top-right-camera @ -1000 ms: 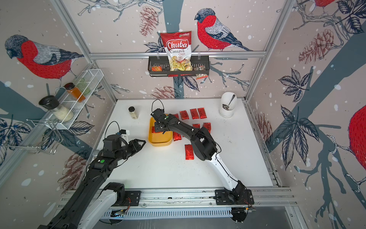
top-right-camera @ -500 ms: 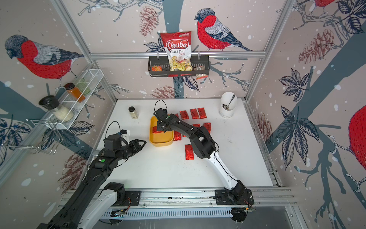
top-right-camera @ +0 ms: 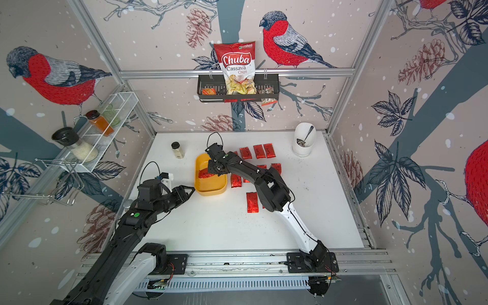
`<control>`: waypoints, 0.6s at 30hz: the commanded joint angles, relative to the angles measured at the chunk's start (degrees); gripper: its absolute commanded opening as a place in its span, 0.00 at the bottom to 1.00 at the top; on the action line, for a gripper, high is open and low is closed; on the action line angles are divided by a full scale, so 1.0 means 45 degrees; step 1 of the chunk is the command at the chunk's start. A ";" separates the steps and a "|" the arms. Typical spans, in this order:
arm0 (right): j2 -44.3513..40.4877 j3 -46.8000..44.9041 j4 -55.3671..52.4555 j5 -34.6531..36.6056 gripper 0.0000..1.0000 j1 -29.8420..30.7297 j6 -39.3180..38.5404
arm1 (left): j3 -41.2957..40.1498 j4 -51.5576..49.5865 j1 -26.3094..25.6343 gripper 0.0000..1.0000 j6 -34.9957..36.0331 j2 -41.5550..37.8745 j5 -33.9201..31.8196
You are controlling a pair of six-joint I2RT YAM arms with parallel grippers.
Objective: Take the tea bags out of the storage box
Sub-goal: Pick up the tea bag from the storage box.
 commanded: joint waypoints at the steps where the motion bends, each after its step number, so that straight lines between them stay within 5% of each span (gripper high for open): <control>1: -0.0286 -0.0217 0.0671 -0.0510 0.17 0.0025 0.0260 | 0.0047 0.0231 0.0013 0.55 0.0078 -0.0067 0.0157; 9: -0.0516 -0.0604 0.1278 -0.1484 0.00 -0.0062 0.0508 | 0.0084 0.0026 0.0012 0.55 0.0034 -0.0264 0.0083; 18: -0.2710 -0.2110 0.2655 -0.2540 0.00 -0.0300 0.0442 | 0.0662 -0.0075 0.0013 0.56 0.0021 -0.0066 0.0031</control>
